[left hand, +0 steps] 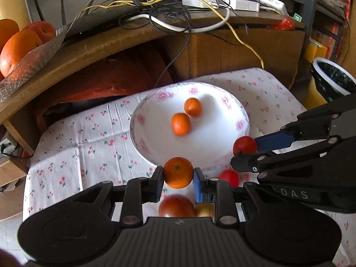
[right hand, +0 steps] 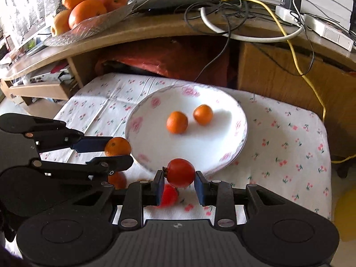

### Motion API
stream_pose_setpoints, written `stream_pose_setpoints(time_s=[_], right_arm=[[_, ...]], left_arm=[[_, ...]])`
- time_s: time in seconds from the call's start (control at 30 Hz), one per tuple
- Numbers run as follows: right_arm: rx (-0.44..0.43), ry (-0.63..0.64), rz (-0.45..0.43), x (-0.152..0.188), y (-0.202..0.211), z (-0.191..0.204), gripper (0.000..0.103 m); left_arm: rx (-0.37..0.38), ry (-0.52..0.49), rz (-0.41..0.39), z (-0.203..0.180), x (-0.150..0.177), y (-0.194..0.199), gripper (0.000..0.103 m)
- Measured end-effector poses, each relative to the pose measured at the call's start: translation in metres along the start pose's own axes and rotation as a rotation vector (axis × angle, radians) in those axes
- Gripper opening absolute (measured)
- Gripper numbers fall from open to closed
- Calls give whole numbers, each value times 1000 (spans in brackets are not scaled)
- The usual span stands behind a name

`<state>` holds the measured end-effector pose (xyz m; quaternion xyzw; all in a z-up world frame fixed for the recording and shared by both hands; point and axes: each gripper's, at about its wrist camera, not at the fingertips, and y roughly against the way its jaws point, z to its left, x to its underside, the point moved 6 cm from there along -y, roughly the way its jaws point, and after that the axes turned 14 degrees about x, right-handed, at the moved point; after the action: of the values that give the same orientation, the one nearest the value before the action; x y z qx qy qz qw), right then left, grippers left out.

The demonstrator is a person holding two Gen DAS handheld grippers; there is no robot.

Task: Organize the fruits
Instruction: 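Lift the tangerine and red tomato and carry both toward the white bowl, then lower both fruits into the white bowl and open both grippers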

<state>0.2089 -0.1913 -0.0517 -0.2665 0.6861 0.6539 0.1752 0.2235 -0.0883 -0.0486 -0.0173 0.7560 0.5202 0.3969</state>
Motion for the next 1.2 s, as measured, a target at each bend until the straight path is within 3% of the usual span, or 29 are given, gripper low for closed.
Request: stream_pose_setpoints(time_s=[1.2], right_arm=[[27,-1,-3,-12,-28,-9,30]], left_arm=[[-1,49,7,16,-12,-34,35]])
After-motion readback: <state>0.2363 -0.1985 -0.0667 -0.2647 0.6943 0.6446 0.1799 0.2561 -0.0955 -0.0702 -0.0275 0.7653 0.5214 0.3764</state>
